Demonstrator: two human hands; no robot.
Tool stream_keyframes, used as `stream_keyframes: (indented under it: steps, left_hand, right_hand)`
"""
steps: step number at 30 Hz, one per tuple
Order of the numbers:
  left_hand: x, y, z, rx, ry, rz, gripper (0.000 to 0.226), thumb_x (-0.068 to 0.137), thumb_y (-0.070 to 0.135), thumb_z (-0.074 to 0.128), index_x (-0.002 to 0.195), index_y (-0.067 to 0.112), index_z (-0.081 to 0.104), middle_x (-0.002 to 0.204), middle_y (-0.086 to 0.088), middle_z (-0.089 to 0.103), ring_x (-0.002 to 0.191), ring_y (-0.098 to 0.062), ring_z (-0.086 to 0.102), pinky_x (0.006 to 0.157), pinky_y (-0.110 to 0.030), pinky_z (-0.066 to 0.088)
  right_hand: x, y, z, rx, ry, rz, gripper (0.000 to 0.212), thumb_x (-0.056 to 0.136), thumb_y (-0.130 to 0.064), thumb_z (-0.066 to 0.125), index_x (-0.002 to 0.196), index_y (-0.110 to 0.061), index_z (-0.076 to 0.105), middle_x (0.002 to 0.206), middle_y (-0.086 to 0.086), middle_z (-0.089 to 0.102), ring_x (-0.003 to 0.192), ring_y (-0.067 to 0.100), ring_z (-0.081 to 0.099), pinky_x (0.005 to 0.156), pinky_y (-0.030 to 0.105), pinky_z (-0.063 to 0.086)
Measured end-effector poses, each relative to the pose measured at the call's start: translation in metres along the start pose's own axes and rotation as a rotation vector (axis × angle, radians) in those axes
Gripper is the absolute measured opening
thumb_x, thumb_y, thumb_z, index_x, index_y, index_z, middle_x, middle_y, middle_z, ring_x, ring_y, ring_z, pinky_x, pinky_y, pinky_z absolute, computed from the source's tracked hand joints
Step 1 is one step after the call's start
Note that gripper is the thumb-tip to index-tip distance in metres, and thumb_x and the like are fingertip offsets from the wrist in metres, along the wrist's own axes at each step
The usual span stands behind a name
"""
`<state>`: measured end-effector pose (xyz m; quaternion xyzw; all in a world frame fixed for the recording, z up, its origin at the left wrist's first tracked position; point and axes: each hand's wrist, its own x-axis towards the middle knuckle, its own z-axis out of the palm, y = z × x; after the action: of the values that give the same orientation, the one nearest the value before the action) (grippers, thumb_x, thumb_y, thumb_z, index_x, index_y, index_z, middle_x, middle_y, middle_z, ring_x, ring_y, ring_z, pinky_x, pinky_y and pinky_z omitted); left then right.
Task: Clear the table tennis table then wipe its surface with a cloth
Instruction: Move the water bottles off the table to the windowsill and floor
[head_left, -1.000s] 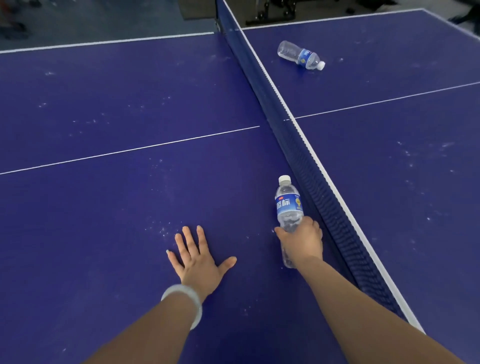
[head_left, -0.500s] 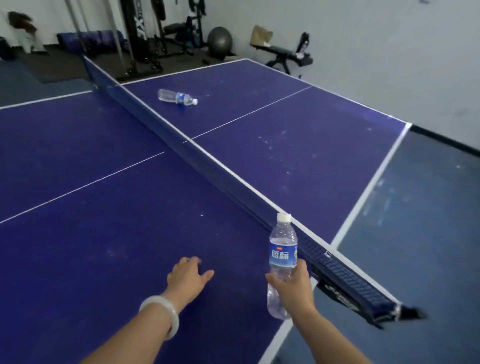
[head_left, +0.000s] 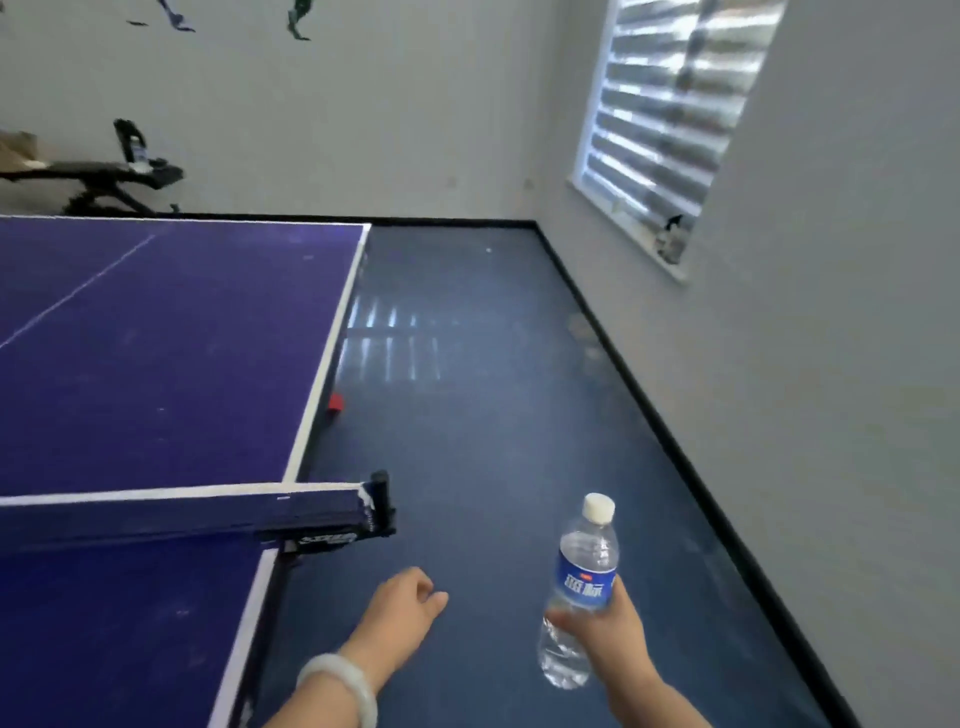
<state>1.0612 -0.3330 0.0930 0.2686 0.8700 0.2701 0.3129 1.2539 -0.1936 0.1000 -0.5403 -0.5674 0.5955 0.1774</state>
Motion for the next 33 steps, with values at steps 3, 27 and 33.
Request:
stream_keyframes:
  steps: [3,27,33]
  left_hand:
    - [-0.009,0.085,0.085,0.06,-0.134,0.133,0.014,0.094,0.038,0.057,0.094,0.026,0.051,0.108,0.007,0.058,0.102,-0.012,0.057,0.087,-0.024,0.045]
    - [-0.266,0.453,0.592,0.485,-1.085,0.974,0.017,0.092,0.034,0.062,0.097,0.018,0.058,0.103,0.001,0.062,0.094,-0.013,0.057,0.08,-0.022,0.043]
    - [-0.281,0.505,0.673,0.529,-1.128,1.033,0.024,0.089,0.03,0.068,0.076,0.028,0.047,0.088,0.003,0.059,0.088,-0.016,0.057,0.083,-0.026,0.046]
  right_hand:
    - [-0.004,0.027,-0.112,0.096,0.147,0.038,0.047,0.059,-0.011,0.079,0.101,-0.02,0.061,0.088,0.003,0.072,0.083,0.023,0.069,0.075,0.035,0.055]
    - [-0.211,0.228,-0.581,0.604,1.236,0.252,0.051,0.065,0.004,0.078,0.107,-0.018,0.058,0.098,0.006,0.069,0.092,0.02,0.066,0.076,0.031,0.051]
    - [-0.208,0.244,-0.649,0.632,1.335,0.289,0.054,0.065,0.003,0.08,0.11,-0.018,0.057,0.1,0.006,0.069,0.093,0.021,0.066,0.076,0.03,0.051]
